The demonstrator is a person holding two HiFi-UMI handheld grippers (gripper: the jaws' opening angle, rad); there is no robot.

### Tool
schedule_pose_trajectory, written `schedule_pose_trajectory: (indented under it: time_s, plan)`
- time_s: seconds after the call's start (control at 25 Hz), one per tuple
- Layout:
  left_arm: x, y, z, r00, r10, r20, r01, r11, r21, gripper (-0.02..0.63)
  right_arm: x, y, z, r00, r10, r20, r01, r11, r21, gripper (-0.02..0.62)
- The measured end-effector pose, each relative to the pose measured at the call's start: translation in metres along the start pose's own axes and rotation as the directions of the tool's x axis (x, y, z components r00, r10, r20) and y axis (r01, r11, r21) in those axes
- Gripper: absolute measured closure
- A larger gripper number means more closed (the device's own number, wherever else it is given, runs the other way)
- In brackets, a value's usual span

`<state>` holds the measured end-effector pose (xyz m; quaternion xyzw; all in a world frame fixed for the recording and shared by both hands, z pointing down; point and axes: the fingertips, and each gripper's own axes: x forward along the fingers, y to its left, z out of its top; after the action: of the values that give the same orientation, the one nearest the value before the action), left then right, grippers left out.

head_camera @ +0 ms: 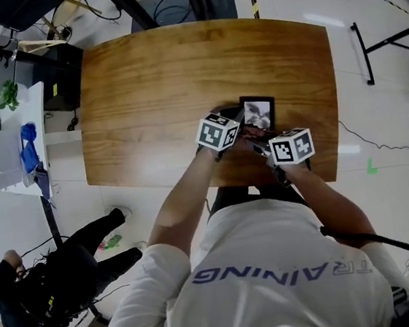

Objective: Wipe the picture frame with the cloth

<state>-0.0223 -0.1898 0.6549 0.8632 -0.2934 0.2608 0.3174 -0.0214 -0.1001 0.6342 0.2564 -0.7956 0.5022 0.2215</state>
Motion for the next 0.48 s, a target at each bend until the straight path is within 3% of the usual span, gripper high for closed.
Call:
schedule_pose_trajectory:
  time_s: [0.2, 0.48]
  plan:
    - [0.0, 0.0, 0.001, 1.0, 0.011, 0.006, -0.012, 1.0, 0.011, 0.6, 0.008, -0.006, 0.001, 1.0, -0.011, -0.013, 0.011, 0.999, 0.031, 0.477]
    - [0.0, 0.001, 0.001, 1.0, 0.022, 0.01, -0.023, 0.999, 0.023, 0.6, -0.024, -0.03, -0.003, 0.998, -0.064, 0.018, 0.063, 0.996, 0.065, 0.477]
